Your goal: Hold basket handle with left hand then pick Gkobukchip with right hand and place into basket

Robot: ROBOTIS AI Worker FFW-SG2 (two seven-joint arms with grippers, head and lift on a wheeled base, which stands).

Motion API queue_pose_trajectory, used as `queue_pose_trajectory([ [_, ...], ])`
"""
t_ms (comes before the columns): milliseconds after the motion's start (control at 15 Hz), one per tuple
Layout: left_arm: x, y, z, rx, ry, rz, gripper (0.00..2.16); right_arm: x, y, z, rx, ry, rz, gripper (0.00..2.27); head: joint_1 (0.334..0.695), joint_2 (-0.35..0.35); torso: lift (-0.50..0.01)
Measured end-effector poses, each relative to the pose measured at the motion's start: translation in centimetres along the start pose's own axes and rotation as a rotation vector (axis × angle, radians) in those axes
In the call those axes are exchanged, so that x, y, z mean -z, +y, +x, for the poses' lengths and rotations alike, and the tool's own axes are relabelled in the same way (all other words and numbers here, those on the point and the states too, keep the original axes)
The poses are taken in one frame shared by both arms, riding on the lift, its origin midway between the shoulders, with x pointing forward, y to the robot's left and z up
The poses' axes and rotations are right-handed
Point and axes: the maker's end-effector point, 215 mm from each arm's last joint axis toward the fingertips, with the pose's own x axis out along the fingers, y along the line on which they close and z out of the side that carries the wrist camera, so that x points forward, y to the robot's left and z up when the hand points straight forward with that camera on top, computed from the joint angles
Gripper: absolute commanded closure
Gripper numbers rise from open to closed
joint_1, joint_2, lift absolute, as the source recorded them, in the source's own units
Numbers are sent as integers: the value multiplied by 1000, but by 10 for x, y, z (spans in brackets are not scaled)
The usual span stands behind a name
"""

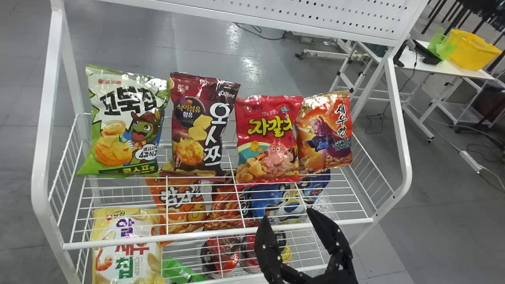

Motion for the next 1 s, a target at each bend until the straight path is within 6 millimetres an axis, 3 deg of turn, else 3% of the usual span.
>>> queue_pose_trajectory([
  [1000,6,1,-1,-19,-3,-1,1703,1,2,4,-12,5,-3,184,695,-339,-32],
])
